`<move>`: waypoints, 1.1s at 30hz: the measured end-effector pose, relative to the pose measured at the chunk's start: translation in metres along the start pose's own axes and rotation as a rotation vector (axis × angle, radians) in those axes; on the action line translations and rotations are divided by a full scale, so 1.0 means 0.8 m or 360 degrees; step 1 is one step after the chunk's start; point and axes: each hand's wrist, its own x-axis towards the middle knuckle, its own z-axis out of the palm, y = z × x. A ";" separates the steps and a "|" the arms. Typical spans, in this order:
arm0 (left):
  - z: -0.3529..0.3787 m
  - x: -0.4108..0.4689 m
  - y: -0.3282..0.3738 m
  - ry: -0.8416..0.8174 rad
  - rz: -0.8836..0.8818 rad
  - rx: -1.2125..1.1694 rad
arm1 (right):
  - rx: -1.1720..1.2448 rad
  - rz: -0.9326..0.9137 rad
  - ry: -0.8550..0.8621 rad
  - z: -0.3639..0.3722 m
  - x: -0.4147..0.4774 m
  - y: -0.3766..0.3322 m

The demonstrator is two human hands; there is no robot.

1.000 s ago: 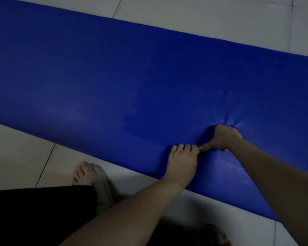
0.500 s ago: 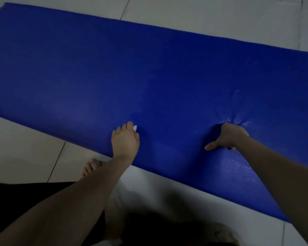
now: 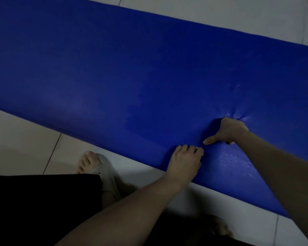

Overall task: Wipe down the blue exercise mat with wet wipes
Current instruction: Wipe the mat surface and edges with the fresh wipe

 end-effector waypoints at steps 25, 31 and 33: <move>-0.060 -0.027 -0.075 -0.0056 -0.0795 -0.0273 | -0.0075 0.0108 -0.0058 0.102 -0.091 0.007; -0.019 -0.022 0.026 -0.0197 -0.0360 -0.0280 | -0.0086 0.0127 -0.0055 0.102 -0.084 0.003; -0.021 -0.023 0.005 -0.0216 -0.0209 -0.0204 | -0.0116 0.0110 -0.0071 0.100 -0.083 0.001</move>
